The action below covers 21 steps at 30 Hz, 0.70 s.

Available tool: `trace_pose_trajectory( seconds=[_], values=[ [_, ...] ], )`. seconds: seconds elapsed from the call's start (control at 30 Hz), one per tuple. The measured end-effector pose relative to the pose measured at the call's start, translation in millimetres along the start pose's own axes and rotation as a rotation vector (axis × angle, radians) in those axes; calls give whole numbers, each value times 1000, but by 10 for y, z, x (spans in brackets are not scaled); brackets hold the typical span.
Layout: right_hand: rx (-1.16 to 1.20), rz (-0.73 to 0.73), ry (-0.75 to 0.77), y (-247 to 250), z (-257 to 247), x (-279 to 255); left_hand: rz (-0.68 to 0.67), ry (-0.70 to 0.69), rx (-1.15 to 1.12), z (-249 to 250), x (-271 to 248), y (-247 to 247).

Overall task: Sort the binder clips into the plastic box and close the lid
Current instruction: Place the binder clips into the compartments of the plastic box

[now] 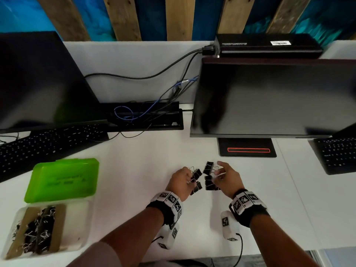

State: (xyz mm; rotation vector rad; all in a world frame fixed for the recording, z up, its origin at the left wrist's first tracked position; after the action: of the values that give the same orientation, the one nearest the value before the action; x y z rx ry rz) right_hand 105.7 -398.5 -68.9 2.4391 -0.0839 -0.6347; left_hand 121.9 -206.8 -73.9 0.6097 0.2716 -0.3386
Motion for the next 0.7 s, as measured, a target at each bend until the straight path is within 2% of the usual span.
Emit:
trace_pose_trajectory(
  seconds=[0.13, 0.23, 0.33, 0.43, 0.6, 0.7],
  values=[
    [-38, 7, -7, 26, -13, 33, -92, 47, -6, -11, 14, -54],
    [-72, 34, -21, 48, -22, 37, -124, -5, 67, 62, 14, -77],
    [12, 45, -76, 37, -10, 45, -118, -31, 93, 60, 5, -68],
    [44, 53, -57, 6, -89, 38, -103, -71, 88, 67, 0, -47],
    [-15, 75, -34, -20, -162, 15, -163, -188, 137, 176, -13, -78],
    [-55, 57, -23, -43, -199, -3, -192, -196, 212, 198, 20, -81]
  ],
)
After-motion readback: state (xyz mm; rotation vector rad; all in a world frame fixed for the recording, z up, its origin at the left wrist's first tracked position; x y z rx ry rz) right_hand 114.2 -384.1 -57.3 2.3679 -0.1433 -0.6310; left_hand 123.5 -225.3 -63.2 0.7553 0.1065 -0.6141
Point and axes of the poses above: each hand's wrist, its own x-axis towards the middle knuckle, its own y-axis out of the back of the hand, z = x × y, the point moved 10 cm from there along x, towards the middle knuckle, and after that the axes turned 1 degree about -x, right-handed, at the moved point
